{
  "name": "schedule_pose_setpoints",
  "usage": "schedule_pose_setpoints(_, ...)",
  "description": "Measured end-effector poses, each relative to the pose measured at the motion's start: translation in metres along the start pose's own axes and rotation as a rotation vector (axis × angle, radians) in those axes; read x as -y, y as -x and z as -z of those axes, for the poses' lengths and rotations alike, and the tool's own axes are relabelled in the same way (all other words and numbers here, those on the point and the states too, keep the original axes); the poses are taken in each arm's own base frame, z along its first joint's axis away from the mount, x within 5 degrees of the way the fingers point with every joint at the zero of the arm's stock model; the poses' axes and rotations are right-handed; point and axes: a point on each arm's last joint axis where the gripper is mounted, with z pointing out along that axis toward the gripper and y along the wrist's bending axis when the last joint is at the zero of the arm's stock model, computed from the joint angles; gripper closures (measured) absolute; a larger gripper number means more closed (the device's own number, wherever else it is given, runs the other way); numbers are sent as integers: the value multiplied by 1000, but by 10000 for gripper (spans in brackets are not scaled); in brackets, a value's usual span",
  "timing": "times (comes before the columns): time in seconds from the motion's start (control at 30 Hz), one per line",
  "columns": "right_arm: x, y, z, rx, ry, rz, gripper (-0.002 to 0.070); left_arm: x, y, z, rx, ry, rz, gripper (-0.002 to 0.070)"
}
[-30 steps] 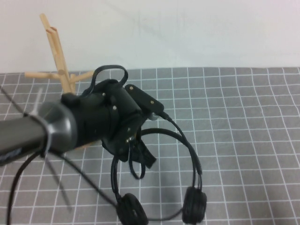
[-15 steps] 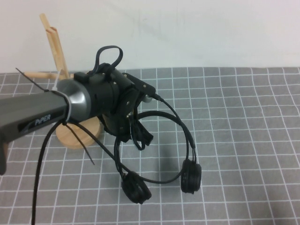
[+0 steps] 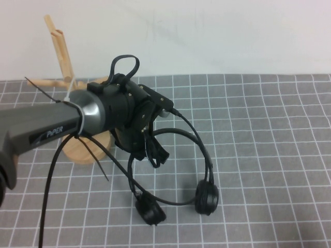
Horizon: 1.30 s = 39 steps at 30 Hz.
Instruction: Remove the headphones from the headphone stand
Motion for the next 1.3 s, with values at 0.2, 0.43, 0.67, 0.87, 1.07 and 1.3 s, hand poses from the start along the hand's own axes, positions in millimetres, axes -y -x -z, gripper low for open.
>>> schedule_pose_setpoints(0.2, 0, 0, 0, 0, -5, 13, 683, 0, 1, 0, 9, -1, 0, 392)
schedule_pose_setpoints(0.43, 0, 0, 0, 0, -5, 13, 685, -4, 6, 12, 6, 9, 11, 363)
schedule_pose_setpoints(0.67, 1, 0, 0, 0, -6, 15, 683, 0, 18, 69, 115, 13, 4, 560)
schedule_pose_setpoints(0.87, 1, 0, 0, 0, -7, 16, 683, 23, 7, 131, 256, -20, -63, 667)
schedule_pose_setpoints(1.07, 1, 0, 0, 0, -7, 16, 683, 43, -28, 181, 447, -97, -97, 676)
schedule_pose_setpoints(1.3, 1, 0, 0, 0, -7, 16, 683, 36, -83, 195, 624, -148, -85, 677)
